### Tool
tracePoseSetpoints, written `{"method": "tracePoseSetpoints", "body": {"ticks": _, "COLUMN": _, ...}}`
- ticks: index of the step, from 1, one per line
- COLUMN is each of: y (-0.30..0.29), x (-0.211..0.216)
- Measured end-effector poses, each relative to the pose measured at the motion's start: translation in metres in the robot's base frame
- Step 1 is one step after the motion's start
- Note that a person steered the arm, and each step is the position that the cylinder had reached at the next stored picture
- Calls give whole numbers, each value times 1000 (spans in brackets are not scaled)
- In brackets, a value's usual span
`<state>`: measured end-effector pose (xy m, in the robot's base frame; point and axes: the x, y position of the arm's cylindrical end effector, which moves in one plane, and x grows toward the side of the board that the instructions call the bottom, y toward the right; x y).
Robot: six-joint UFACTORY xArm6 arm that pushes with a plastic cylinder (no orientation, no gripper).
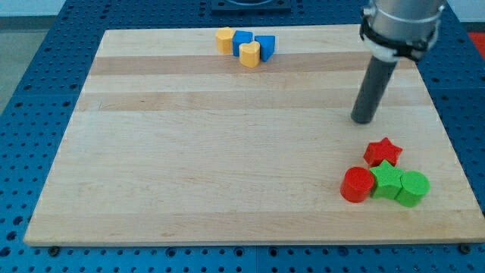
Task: Move the blue triangle towards group of blocks
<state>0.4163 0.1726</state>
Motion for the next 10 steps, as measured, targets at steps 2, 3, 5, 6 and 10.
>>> {"method": "tracePoseSetpoints", "body": {"ticks": 2, "y": -3, "x": -93}}
{"method": "tracePoseSetpoints", "body": {"ticks": 3, "y": -18, "x": -136}}
{"method": "tracePoseSetpoints", "body": {"ticks": 5, "y": -67, "x": -205}}
{"method": "tracePoseSetpoints", "body": {"ticks": 6, "y": -100, "x": -214}}
{"method": "tracePoseSetpoints", "body": {"ticks": 10, "y": -164, "x": -176}}
